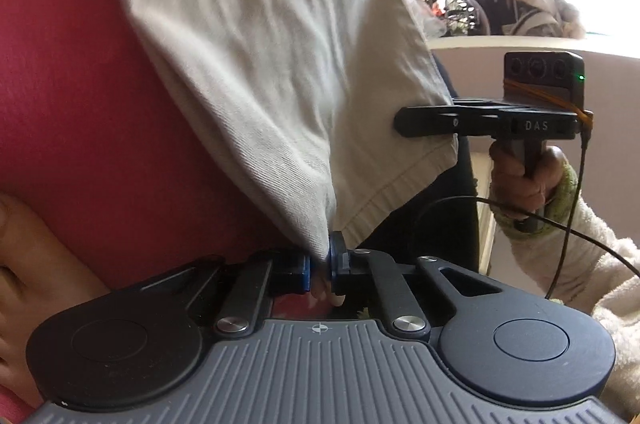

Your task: Fold clothes

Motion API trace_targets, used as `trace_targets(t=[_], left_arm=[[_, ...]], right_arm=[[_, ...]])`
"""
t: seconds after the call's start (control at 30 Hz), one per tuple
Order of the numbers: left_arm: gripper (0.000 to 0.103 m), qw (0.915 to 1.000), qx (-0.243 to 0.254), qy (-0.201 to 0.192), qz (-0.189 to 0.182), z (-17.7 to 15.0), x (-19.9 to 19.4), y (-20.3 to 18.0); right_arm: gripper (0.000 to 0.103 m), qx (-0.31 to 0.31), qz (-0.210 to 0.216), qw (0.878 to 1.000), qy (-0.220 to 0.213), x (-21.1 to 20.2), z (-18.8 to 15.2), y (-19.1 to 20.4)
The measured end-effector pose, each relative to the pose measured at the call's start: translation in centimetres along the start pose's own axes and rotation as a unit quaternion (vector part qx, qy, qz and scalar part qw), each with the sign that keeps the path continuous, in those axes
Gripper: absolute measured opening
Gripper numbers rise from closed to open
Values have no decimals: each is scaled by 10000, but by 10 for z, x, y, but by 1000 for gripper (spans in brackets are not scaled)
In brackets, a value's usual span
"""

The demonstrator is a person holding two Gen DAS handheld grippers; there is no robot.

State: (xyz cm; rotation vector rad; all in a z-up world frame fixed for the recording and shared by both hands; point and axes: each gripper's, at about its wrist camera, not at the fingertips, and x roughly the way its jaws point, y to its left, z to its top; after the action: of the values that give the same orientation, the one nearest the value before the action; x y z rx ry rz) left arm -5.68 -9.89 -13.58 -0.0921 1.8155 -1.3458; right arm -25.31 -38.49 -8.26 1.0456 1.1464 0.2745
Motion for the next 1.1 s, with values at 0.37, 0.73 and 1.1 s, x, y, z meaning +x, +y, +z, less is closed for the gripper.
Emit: trace_targets(t=[0.37,0.73,1.1], left_arm=[[6,9883,132,-1430,-516,-3,-69,-14],[14,9438,-1238,-2939,-866,35,-126,43],[58,8864,-1946,-3713,-1963,31,-138,78]], right_arm=[[8,284,502,9957,-729,-25,24,30],[17,2110,1414,9610,-1093,13,109,4],[59,3023,2025,9211,-1388,46,136,-27]])
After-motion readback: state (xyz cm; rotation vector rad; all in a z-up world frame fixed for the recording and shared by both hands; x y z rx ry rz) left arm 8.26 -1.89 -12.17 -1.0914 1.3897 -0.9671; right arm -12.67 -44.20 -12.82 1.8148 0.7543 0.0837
